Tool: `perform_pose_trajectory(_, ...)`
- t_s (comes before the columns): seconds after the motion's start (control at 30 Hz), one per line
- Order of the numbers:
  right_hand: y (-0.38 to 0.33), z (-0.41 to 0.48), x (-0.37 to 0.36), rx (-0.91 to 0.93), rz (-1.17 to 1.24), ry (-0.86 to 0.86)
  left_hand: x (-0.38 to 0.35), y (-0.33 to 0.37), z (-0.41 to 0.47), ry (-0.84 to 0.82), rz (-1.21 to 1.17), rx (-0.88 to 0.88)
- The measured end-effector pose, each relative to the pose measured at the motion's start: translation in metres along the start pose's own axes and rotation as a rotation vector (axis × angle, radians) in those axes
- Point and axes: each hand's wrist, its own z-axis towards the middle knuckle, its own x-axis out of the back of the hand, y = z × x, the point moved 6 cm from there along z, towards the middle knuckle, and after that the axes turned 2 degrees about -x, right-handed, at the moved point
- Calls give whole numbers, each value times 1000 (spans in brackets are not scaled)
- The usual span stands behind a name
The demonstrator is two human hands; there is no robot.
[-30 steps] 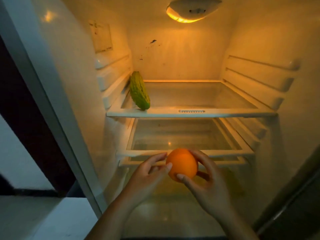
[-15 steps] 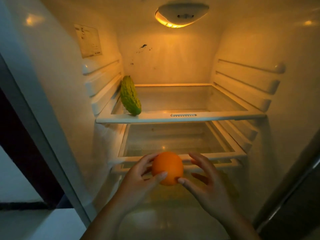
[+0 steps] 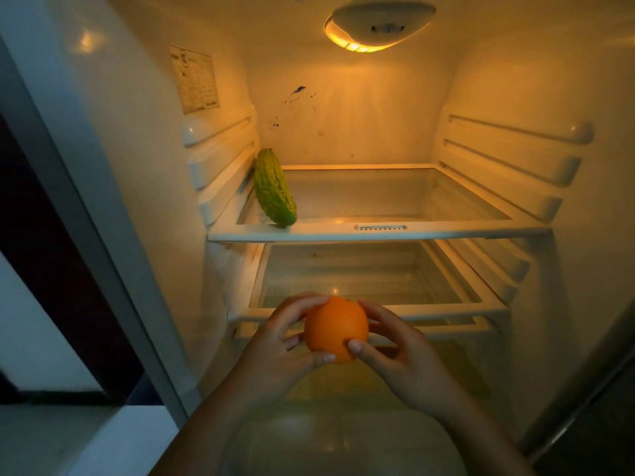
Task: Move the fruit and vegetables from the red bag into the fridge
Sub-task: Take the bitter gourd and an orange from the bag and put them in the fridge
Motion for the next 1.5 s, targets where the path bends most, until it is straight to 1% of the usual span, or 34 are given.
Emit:
perform_pose_trajectory(0.13, -6, 10, -5, 12, 30, -31, 8, -1, 0, 18, 44, -43)
perform_pose_trajectory(0.23, -5, 19, -4, 46, 3, 22, 19, -7, 2, 54, 144, -33)
perform_pose_trajectory(0.27, -5, 21, -2, 63, -6, 56, 24, -8, 3, 95, 239, -43)
perform_pose_trajectory(0.33, -4, 27, 5, 92, -43, 136, 33, -9, 6, 177, 505, -86)
perform_pose_trajectory(0.37, -4, 29, 8, 104, -63, 177, 35, -10, 8, 189, 618, -104)
perform_pose_trajectory(0.4, -3, 32, 12, 112, -74, 213, 35, -12, 12, 174, 701, -111)
perform_pose_trajectory(0.47, 0, 37, 18, 117, -89, 262, 34, -15, 23, 134, 783, -99)
perform_pose_trajectory(0.57, 3, 41, 25, 105, -122, 310, 34, -17, 42, 110, 789, -61)
perform_pose_trajectory(0.7, 11, 40, 41, 77, -178, 391, 18, -11, 68, 39, 775, -81)
perform_pose_trajectory(0.9, 29, 23, 86, 51, -209, 568, -32, -7, 101, -77, 726, -144)
perform_pose_trajectory(1.07, 45, 12, 114, -6, -334, 695, -73, -5, 127, -169, 648, -133)
perform_pose_trajectory(1.17, 46, 9, 122, 2, -416, 755, -86, -9, 135, -152, 686, -154)
perform_pose_trajectory(1.27, 48, 12, 126, -12, -482, 795, -95, -17, 134, -139, 835, -199)
perform_pose_trajectory(1.33, 51, 14, 127, -23, -484, 831, -96, -18, 132, -114, 885, -239)
perform_pose_trajectory(1.5, 56, 16, 123, -53, -430, 863, -94, -21, 133, -103, 915, -217)
